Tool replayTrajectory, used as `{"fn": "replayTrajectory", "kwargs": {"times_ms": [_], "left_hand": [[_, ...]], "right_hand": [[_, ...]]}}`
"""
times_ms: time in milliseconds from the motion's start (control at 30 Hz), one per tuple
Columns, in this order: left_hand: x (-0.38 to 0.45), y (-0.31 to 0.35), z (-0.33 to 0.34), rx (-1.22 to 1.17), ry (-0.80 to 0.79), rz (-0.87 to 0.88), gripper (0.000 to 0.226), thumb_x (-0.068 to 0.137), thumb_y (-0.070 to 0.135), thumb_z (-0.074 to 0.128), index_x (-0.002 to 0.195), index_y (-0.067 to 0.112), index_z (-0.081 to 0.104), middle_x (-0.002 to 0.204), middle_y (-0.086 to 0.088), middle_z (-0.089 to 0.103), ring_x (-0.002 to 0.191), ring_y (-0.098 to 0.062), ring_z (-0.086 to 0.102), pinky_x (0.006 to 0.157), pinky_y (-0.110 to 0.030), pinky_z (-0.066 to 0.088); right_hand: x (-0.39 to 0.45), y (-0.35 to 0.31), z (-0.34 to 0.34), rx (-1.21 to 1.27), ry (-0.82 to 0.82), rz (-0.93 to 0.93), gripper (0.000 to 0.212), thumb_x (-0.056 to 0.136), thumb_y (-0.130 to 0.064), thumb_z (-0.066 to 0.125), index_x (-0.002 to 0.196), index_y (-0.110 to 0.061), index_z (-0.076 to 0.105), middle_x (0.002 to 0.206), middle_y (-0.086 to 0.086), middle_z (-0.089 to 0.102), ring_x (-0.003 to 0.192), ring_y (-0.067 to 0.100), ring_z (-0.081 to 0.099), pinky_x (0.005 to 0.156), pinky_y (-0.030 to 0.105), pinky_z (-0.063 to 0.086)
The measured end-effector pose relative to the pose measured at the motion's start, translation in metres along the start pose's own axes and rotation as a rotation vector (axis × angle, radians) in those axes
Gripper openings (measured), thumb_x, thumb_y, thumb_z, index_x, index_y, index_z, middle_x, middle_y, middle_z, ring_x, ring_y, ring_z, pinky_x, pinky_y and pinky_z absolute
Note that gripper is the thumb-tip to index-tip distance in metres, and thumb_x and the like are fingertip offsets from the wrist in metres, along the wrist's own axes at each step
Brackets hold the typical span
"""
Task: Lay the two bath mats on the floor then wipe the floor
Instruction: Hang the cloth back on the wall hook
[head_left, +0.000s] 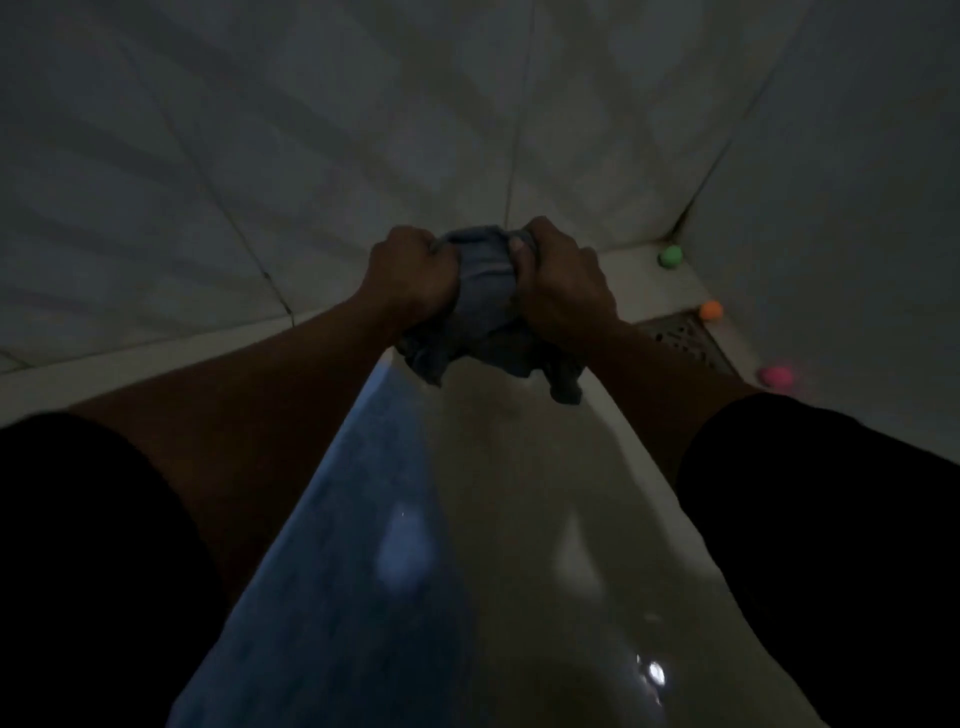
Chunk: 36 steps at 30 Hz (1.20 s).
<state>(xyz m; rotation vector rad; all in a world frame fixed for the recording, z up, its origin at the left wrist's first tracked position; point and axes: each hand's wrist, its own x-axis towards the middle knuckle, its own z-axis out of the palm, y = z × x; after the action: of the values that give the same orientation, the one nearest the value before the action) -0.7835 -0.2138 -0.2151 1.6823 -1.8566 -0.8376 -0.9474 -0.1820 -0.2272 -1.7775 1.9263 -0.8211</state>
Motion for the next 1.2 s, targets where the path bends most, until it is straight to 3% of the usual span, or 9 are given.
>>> {"fn": "replayTrajectory", "kwargs": {"times_ms": [133, 267, 433, 600, 700, 767, 867, 1100, 1200], "left_hand": [[-0.021, 0.004, 0.005, 0.214, -0.057, 0.060, 0.046, 0.101, 0.027, 0.042, 0.082, -0.010, 0.062, 0.078, -0.023, 0.057, 0.077, -0.036, 0.058, 0.072, -0.037, 0.045], [-0.046, 0.030, -0.013, 0.265, -0.150, 0.050, 0.046, 0.102, 0.026, 0.039, 0.062, 0.003, 0.045, 0.063, -0.006, 0.042, 0.058, -0.021, 0.041, 0.057, -0.029, 0.028], [-0.074, 0.106, -0.079, 0.206, -0.200, -0.001, 0.044, 0.103, 0.023, 0.043, 0.062, 0.009, 0.044, 0.060, 0.001, 0.038, 0.052, -0.007, 0.034, 0.056, -0.027, 0.024], [-0.080, 0.210, -0.179, 0.201, -0.220, 0.011, 0.044, 0.101, 0.034, 0.042, 0.065, 0.009, 0.044, 0.061, -0.003, 0.041, 0.062, -0.024, 0.042, 0.061, -0.030, 0.028], [-0.079, 0.283, -0.246, 0.209, -0.216, 0.032, 0.048, 0.090, 0.046, 0.036, 0.071, 0.005, 0.055, 0.068, -0.010, 0.051, 0.068, -0.024, 0.047, 0.064, -0.032, 0.032], [-0.074, 0.333, -0.290, 0.227, -0.207, 0.055, 0.045, 0.088, 0.048, 0.032, 0.066, 0.013, 0.047, 0.062, -0.004, 0.044, 0.065, -0.025, 0.045, 0.063, -0.032, 0.031], [-0.063, 0.413, -0.355, 0.214, -0.165, 0.051, 0.041, 0.102, 0.037, 0.043, 0.068, 0.014, 0.046, 0.064, -0.004, 0.043, 0.067, -0.027, 0.046, 0.065, -0.034, 0.035], [-0.054, 0.588, -0.494, 0.131, -0.028, 0.097, 0.034, 0.100, 0.031, 0.050, 0.076, 0.009, 0.058, 0.063, -0.001, 0.050, 0.062, -0.021, 0.049, 0.059, -0.027, 0.035], [-0.049, 0.660, -0.545, 0.099, 0.083, 0.139, 0.036, 0.098, 0.033, 0.054, 0.077, 0.006, 0.062, 0.063, -0.001, 0.052, 0.062, -0.019, 0.049, 0.061, -0.025, 0.035]], "right_hand": [[-0.036, -0.001, -0.001, -0.059, -0.054, 0.159, 0.033, 0.104, -0.043, 0.026, 0.108, -0.018, 0.047, 0.091, 0.002, 0.049, 0.082, 0.022, 0.041, 0.068, 0.036, 0.030], [-0.061, -0.027, -0.039, -0.073, -0.093, 0.206, 0.031, 0.103, -0.045, 0.028, 0.098, -0.019, 0.045, 0.093, -0.001, 0.048, 0.086, 0.020, 0.040, 0.071, 0.037, 0.029], [-0.076, -0.096, -0.123, -0.099, -0.095, 0.233, 0.033, 0.102, -0.050, 0.032, 0.090, -0.021, 0.042, 0.095, 0.007, 0.057, 0.088, 0.026, 0.046, 0.069, 0.036, 0.030], [-0.060, -0.182, -0.232, -0.115, -0.114, 0.188, 0.032, 0.102, -0.051, 0.031, 0.092, -0.022, 0.042, 0.085, 0.001, 0.051, 0.078, 0.026, 0.047, 0.063, 0.035, 0.028], [-0.042, -0.238, -0.304, -0.118, -0.124, 0.194, 0.031, 0.101, -0.052, 0.031, 0.091, -0.024, 0.041, 0.084, 0.005, 0.054, 0.077, 0.029, 0.053, 0.063, 0.034, 0.033], [-0.025, -0.278, -0.355, -0.127, -0.115, 0.182, 0.030, 0.101, -0.050, 0.031, 0.090, -0.024, 0.041, 0.085, 0.008, 0.056, 0.076, 0.031, 0.055, 0.063, 0.035, 0.035], [0.003, -0.341, -0.440, -0.152, -0.095, 0.145, 0.029, 0.103, -0.045, 0.032, 0.090, -0.021, 0.042, 0.082, 0.007, 0.052, 0.071, 0.029, 0.051, 0.063, 0.034, 0.033], [0.059, -0.478, -0.642, -0.102, -0.106, -0.024, 0.016, 0.101, -0.030, 0.039, 0.102, -0.016, 0.048, 0.091, 0.009, 0.059, 0.078, 0.028, 0.059, 0.070, 0.042, 0.052], [0.077, -0.524, -0.713, -0.103, -0.019, -0.089, 0.017, 0.102, -0.031, 0.034, 0.103, -0.019, 0.046, 0.094, 0.009, 0.060, 0.077, 0.027, 0.057, 0.068, 0.039, 0.049]]}}
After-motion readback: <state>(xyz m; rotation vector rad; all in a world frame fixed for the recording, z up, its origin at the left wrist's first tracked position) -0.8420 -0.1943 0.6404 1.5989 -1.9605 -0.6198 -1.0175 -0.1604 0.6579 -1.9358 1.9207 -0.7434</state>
